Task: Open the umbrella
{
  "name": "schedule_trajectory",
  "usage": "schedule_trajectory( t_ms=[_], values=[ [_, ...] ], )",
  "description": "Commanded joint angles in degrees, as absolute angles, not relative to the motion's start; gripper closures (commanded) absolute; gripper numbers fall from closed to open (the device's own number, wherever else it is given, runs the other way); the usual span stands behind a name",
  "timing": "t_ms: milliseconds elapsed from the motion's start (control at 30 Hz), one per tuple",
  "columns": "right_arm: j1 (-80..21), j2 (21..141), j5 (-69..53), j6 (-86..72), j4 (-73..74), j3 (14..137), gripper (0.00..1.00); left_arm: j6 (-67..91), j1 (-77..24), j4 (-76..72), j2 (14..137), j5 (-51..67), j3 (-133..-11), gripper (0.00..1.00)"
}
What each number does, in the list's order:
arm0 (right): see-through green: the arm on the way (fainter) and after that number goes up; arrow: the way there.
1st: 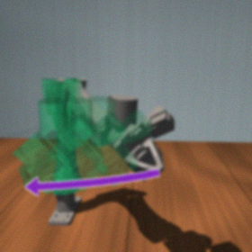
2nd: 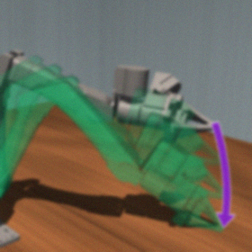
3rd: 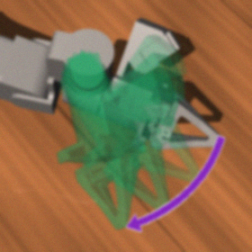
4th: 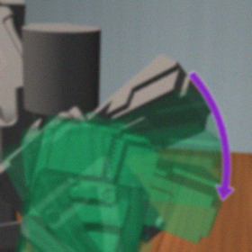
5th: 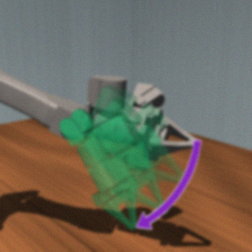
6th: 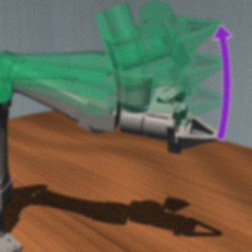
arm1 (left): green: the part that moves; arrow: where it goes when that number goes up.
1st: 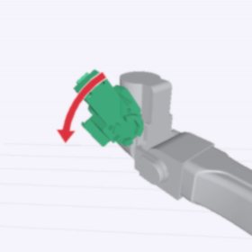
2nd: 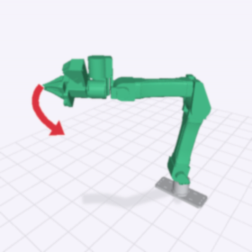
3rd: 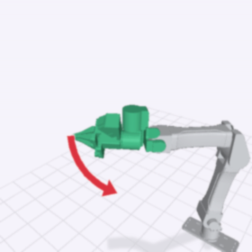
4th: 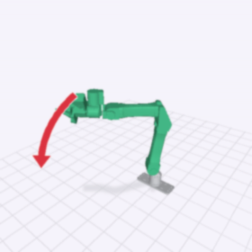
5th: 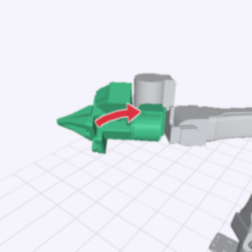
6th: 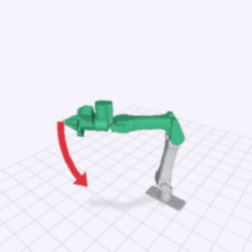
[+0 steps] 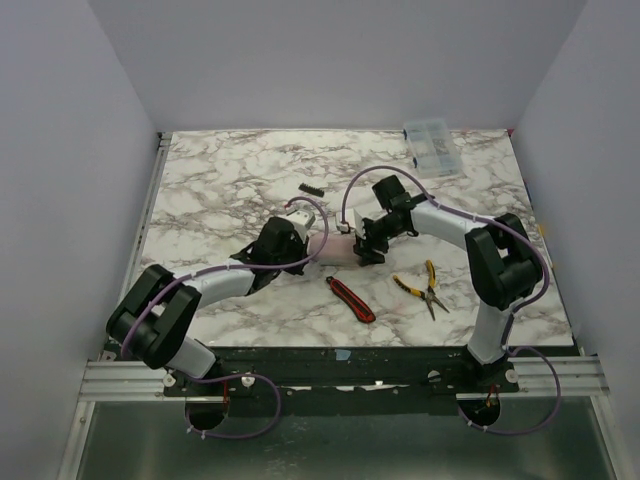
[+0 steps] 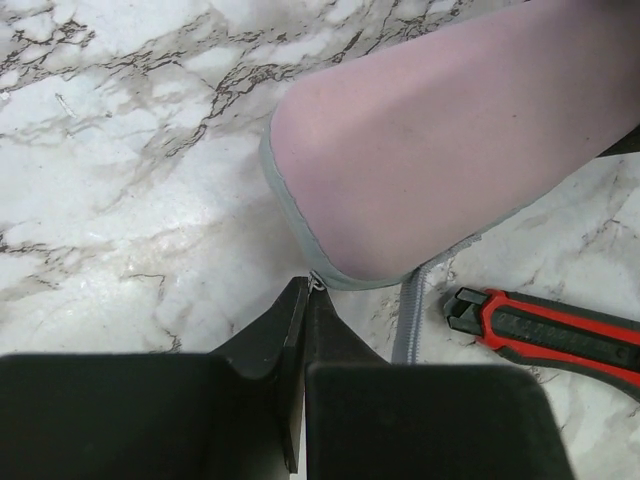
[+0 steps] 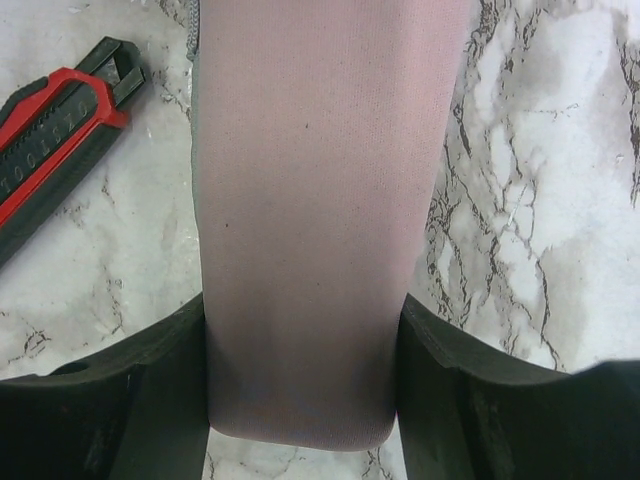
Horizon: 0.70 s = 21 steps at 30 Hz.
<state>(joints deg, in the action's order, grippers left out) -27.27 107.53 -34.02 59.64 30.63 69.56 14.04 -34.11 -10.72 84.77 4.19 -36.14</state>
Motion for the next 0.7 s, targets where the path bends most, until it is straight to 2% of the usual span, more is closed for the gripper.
schedule_trajectory(
  t_ms=[0, 400, 600, 633, 667],
  values=[
    [-26.9, 109.1, -31.6, 66.0, 39.7, 65.6, 0.75, 12.0, -31.8, -14.8, 82.5, 2.2, -35.4, 1.0],
    [-26.9, 104.9, -31.3, 89.3, 36.7, 61.1, 0.72, 3.2, -32.9, -18.1, 83.9, 14.2, -35.4, 1.0],
    [-26.8, 109.9, -31.7, 88.3, 38.7, 69.6, 0.72, 4.1, -33.3, -15.8, 83.7, 12.6, -36.6, 1.0],
    [-26.7, 110.5, -31.8, 87.6, 39.3, 70.8, 0.72, 5.0, -32.9, -14.6, 83.0, 12.2, -36.6, 0.92],
    [-26.4, 110.9, -32.1, 87.6, 39.9, 71.3, 0.72, 5.9, -32.4, -13.9, 81.8, 12.4, -36.4, 0.76]
  ],
)
